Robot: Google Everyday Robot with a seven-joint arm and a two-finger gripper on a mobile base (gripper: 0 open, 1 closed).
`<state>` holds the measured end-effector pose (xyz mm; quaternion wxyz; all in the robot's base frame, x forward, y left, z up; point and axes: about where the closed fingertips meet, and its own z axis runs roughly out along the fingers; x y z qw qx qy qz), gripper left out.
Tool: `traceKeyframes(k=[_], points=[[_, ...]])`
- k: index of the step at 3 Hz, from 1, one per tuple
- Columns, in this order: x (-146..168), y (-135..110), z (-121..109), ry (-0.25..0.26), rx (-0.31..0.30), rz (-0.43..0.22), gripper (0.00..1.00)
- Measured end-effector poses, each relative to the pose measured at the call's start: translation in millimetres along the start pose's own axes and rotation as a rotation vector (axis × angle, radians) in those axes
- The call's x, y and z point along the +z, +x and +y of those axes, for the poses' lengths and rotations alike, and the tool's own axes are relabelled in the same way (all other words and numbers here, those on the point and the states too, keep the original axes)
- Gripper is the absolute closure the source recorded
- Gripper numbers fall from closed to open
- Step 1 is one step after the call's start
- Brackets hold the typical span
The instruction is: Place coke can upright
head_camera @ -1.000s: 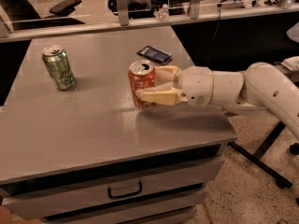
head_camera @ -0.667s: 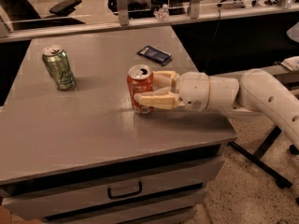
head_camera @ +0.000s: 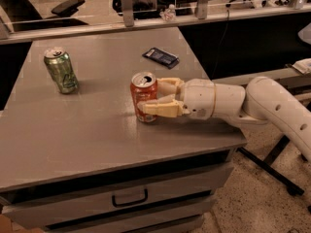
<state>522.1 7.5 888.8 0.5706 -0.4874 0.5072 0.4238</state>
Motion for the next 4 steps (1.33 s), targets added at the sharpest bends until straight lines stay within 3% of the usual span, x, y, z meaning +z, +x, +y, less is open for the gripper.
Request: traceKeyframes(k=[1, 2, 3, 4], points=[[-1, 2, 2, -0.005, 0.0, 0.011, 0.15], [-5, 2, 5, 0.0, 0.003, 0.025, 0.0], [-26, 0, 8, 0.04, 0.003, 0.067, 0.0], [-65, -4, 14, 0.124, 0.002, 0.154, 0.0]])
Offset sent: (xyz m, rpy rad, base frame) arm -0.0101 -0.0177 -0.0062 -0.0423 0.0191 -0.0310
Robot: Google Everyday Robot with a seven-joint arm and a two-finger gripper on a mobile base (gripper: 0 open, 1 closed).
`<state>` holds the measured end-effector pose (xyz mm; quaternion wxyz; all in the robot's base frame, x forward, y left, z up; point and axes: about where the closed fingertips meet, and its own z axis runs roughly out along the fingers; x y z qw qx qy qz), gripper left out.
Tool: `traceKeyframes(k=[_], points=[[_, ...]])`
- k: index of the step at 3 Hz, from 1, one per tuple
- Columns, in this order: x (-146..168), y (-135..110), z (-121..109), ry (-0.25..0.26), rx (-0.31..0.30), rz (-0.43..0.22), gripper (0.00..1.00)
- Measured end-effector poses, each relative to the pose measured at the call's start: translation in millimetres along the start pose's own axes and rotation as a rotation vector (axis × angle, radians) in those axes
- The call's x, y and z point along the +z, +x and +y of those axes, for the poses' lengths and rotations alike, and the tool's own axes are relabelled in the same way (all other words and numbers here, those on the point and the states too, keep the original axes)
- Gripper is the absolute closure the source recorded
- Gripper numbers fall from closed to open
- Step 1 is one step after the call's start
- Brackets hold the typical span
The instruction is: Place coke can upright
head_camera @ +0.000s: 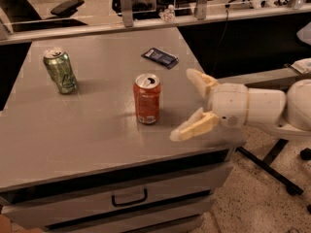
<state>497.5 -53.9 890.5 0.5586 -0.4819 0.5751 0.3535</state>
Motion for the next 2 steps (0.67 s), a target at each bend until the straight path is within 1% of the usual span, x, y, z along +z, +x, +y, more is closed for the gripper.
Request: traceKeyframes(k=[1, 2], points=[[-20.6, -5.0, 0.2, 0.045, -0.011, 0.039, 0.0], [-20.6, -5.0, 0.2, 0.045, -0.011, 0.039, 0.0]])
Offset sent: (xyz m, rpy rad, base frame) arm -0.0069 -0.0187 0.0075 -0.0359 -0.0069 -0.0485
